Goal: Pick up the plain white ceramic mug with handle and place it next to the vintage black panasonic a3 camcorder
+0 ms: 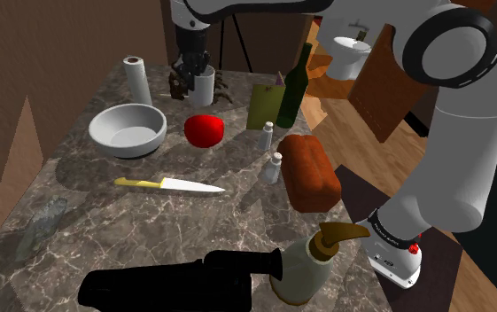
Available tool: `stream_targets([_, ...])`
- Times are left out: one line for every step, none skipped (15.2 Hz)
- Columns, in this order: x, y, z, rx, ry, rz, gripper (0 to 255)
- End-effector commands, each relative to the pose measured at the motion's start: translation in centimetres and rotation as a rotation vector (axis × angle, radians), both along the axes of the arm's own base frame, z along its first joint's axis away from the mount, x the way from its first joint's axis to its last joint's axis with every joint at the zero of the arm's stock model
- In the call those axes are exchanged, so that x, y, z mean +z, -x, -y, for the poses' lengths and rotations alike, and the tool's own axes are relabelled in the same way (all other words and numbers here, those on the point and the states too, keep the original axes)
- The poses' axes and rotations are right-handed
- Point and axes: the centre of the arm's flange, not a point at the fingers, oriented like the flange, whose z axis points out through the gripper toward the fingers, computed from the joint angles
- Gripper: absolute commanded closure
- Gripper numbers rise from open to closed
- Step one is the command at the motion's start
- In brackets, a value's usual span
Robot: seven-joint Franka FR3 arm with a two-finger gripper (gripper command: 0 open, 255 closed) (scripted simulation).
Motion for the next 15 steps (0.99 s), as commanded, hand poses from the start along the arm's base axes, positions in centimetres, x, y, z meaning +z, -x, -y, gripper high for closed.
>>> stream_targets([1.1, 0.0, 0.0, 0.000, 0.000, 0.000, 255])
stream_targets([1.6, 0.0, 0.0, 0.000, 0.000, 0.000, 255])
stream_targets([2.2, 0.0, 0.0, 0.000, 0.000, 0.000, 255])
stream_targets([2.7, 0.0, 0.0, 0.000, 0.000, 0.000, 255])
stream_targets([3.2, 0.0, 0.0, 0.000, 0.000, 0.000, 255])
stream_targets([3.8, 0.0, 0.0, 0.000, 0.000, 0.000, 255])
stream_targets([4.3, 0.0, 0.0, 0.000, 0.000, 0.000, 255])
stream_targets([4.8, 0.0, 0.0, 0.000, 0.000, 0.000, 255])
stream_targets([5.3, 0.0, 0.0, 0.000, 0.000, 0.000, 255])
stream_targets([5.9, 0.0, 0.0, 0.000, 0.000, 0.000, 255])
stream_targets([6.4, 0.0, 0.0, 0.000, 0.000, 0.000, 255])
stream_targets([6.6, 0.0, 0.0, 0.000, 0.000, 0.000, 255])
stream_targets([6.6, 1.3, -0.4, 0.000, 0.000, 0.000, 255])
stream_targets([6.6, 2.6, -0.7, 0.000, 0.000, 0.000, 255])
stream_targets([6.6, 3.8, -1.1, 0.000, 0.000, 0.000, 255])
